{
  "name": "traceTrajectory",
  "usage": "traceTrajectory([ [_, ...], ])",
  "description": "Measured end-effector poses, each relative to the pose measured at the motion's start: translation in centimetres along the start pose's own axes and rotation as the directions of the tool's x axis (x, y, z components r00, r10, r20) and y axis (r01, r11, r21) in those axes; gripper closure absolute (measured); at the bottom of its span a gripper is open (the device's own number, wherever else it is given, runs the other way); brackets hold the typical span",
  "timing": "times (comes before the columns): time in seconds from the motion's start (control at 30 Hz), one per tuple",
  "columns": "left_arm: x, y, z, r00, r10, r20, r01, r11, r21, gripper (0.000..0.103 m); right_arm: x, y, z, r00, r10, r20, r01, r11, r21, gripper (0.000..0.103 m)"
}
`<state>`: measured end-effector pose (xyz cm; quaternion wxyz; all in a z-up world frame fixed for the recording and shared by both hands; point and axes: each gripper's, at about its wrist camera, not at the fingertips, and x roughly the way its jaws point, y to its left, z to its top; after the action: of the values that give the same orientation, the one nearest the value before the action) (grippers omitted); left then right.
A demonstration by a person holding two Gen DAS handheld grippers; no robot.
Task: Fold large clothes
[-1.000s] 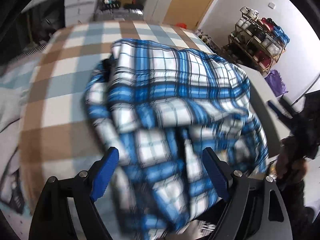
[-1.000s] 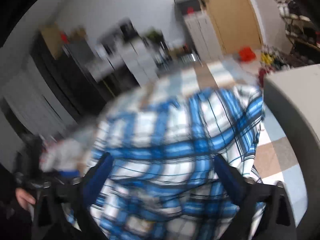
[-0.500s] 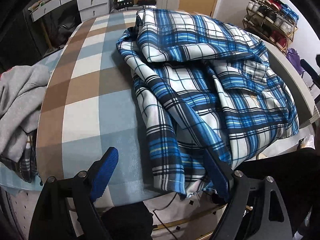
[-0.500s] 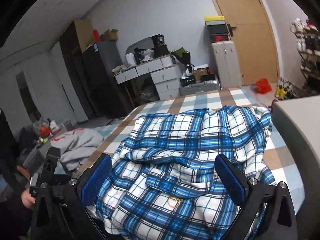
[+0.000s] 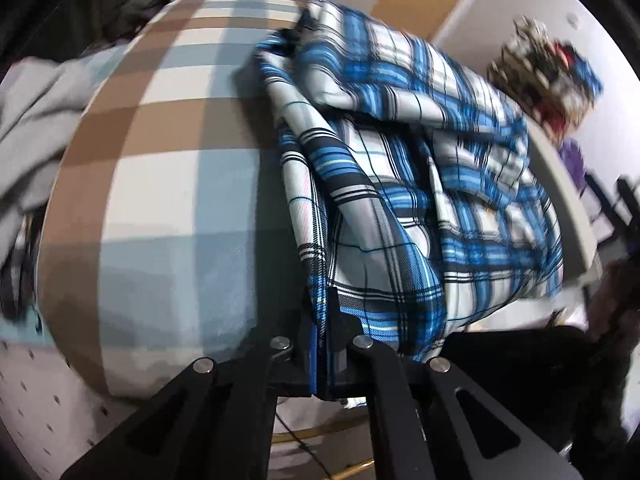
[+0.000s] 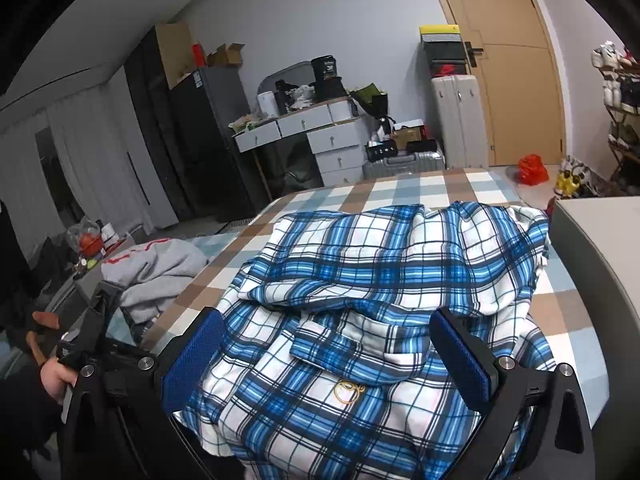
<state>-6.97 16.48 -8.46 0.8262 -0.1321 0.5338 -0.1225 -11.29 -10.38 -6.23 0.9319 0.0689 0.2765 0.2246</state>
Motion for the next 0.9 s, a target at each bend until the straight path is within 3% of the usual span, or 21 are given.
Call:
traceTrajectory([
  [0.27, -6.2, 1.0, -2.4, 0.988, -0.129, 0.083, 0.136, 0.987, -0.087, 0.103, 0.4, -2.0, 0.2, 1.000, -0.012, -0.019, 0.014, 0.996, 0.092, 0.000],
  [0.37, -5.4, 1.3, -3.1, 0.990, -0.122, 0.065, 0.128, 0.987, -0.095, 0.103, 0.4, -2.9, 0.2, 1.000, -0.013, -0.024, 0.016, 0.989, 0.149, 0.000],
  [0.5, -3.5, 1.1, -2.8, 0.995, -0.082, 0.056, 0.087, 0.992, -0.089, 0.103, -1.2, -6.0, 0.6, 0.999, 0.050, 0.002, -0.048, 0.958, 0.284, 0.000],
  [0.63, -3.0, 0.4, -1.9, 0.999, 0.025, 0.038, -0.023, 0.998, -0.052, 0.103, -3.8, -8.3, 0.4, 0.997, -0.015, -0.082, 0.034, 0.972, 0.234, 0.000],
  [0.67, -2.9, 0.4, -1.7, 0.997, 0.068, 0.036, -0.066, 0.997, -0.044, 0.099, -4.4, -8.9, 0.0, 0.990, -0.057, -0.131, 0.082, 0.977, 0.197, 0.000],
  [0.73, -2.8, 0.2, -1.3, 0.996, 0.082, 0.033, -0.081, 0.997, -0.019, 0.083, -4.7, -9.8, -0.9, 0.974, -0.106, -0.199, 0.138, 0.978, 0.158, 0.000],
  [0.8, -2.7, 0.1, -1.0, 0.994, 0.105, 0.028, -0.106, 0.994, 0.006, 0.038, -4.5, -10.7, -2.6, 0.952, -0.123, -0.281, 0.162, 0.980, 0.119, 0.000],
  [0.83, -2.8, -0.1, -0.9, 0.993, 0.113, 0.036, -0.113, 0.993, 0.018, 0.032, -4.1, -11.1, -3.5, 0.939, -0.132, -0.319, 0.171, 0.981, 0.097, 0.000],
  [0.9, -2.8, -0.2, -0.9, 0.992, 0.116, 0.047, -0.118, 0.992, 0.049, 0.029, -3.1, -11.8, -5.6, 0.904, -0.170, -0.393, 0.202, 0.978, 0.042, 0.000],
])
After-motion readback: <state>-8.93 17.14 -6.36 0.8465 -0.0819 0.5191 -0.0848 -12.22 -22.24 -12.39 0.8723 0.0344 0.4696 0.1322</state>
